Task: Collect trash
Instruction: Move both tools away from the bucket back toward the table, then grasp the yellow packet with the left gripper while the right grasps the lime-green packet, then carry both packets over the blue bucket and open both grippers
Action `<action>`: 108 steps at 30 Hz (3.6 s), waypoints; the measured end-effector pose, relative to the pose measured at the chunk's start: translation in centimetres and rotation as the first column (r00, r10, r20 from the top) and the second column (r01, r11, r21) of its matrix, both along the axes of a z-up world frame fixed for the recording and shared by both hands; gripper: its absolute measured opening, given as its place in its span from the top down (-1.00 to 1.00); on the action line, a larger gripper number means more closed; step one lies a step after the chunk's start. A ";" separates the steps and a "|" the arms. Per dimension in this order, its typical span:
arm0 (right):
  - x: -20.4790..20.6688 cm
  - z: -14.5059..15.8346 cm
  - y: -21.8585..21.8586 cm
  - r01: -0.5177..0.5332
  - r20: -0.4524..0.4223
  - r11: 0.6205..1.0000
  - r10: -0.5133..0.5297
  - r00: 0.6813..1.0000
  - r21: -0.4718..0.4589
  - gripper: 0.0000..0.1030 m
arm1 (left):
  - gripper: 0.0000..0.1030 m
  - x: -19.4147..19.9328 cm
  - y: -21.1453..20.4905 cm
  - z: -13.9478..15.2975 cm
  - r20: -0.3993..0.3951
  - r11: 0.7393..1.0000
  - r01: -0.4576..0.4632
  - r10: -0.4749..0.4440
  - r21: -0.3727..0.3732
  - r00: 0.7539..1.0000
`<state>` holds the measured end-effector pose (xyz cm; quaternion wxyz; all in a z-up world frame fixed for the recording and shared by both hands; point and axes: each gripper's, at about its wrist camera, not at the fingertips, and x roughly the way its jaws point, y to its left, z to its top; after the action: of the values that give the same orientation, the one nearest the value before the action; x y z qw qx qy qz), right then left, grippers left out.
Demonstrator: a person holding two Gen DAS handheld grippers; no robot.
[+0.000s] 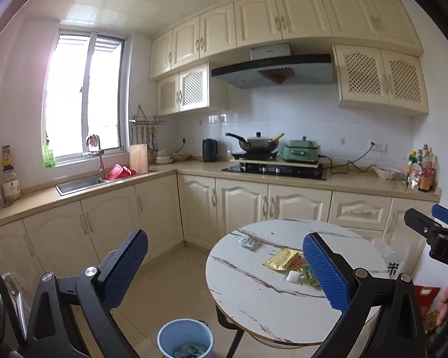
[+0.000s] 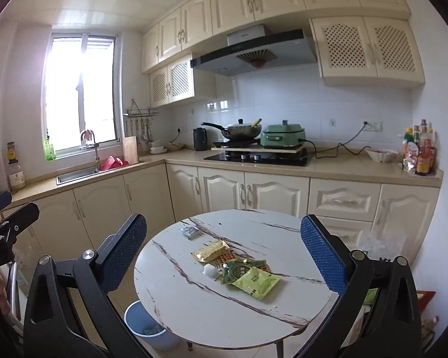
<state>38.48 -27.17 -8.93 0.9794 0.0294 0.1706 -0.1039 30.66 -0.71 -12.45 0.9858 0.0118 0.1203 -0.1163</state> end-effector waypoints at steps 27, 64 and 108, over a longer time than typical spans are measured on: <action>16.0 -18.4 -15.1 0.176 -0.465 0.979 -0.109 0.879 0.102 -1.00 | -0.83 36.5 -20.7 -8.5 -0.551 0.909 0.395 -0.261 0.137 0.792; 18.8 -23.0 -9.8 -0.165 -0.609 0.981 0.194 0.769 0.104 -0.95 | 0.91 27.6 -14.5 -5.7 -0.496 0.932 0.362 -0.305 0.020 0.813; 25.2 -20.2 22.4 -0.634 -0.361 0.707 0.706 0.609 0.313 0.89 | 0.91 20.6 16.9 -4.5 -0.526 0.987 0.044 -0.119 -0.152 0.842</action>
<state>63.68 -4.81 -29.16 0.8720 0.0133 0.4011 0.2803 51.25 16.16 -16.99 0.9062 -0.0821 0.3807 -0.1646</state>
